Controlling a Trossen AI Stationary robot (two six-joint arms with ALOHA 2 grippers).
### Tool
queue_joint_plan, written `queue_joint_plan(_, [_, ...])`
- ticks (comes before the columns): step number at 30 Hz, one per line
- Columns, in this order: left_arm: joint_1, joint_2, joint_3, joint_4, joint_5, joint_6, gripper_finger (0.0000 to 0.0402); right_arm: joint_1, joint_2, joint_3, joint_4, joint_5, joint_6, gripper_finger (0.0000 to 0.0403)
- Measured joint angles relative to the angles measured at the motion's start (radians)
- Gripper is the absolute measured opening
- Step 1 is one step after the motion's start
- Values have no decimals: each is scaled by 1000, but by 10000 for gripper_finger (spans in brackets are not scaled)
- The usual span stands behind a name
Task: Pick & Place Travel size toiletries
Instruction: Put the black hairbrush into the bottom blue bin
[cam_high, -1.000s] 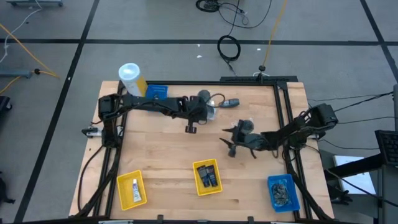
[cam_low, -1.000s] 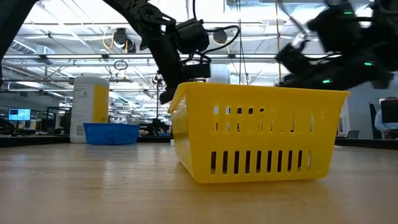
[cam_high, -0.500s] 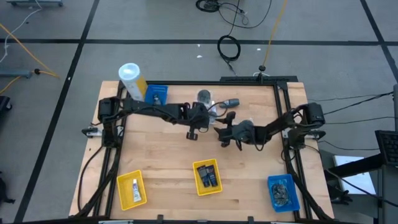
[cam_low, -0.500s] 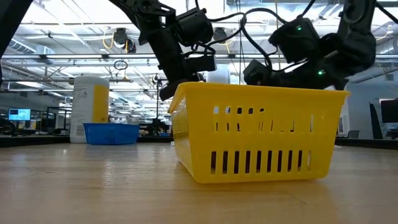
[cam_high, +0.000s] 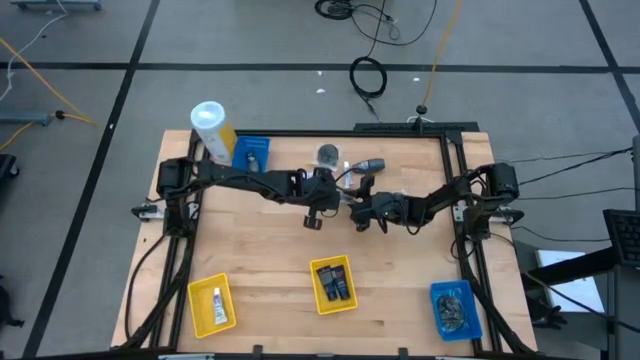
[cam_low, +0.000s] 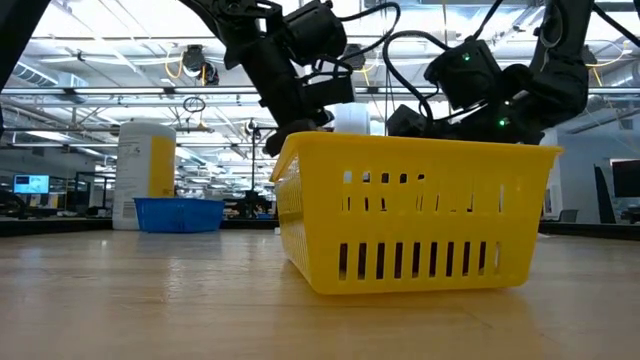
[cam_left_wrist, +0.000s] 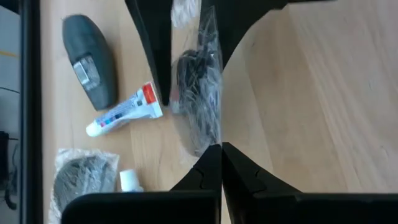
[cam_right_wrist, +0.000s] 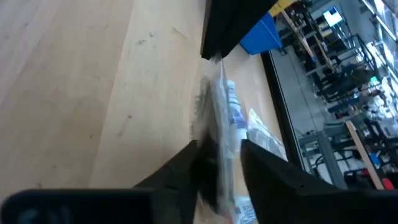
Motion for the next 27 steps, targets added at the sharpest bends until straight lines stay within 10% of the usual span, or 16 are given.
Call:
queue_joint_plan(6, [-14, -15, 0, 39, -3, 21, 33, 6, 0, 0, 3, 0, 71, 23])
queue_joint_plan(15, [-15, -201, 1, -46, -120, 7, 217, 109, -75, 1, 28, 167, 125, 42])
queue_joint_plan(21, [-15, -289, -34, -157, -105, -180, 292, 273, -345, 0, -213, 203, 292, 25])
queue_joint_plan(27, [-57, -296, -196, -7, -87, -234, 307, 370, -699, 0, -679, -176, 867, 37])
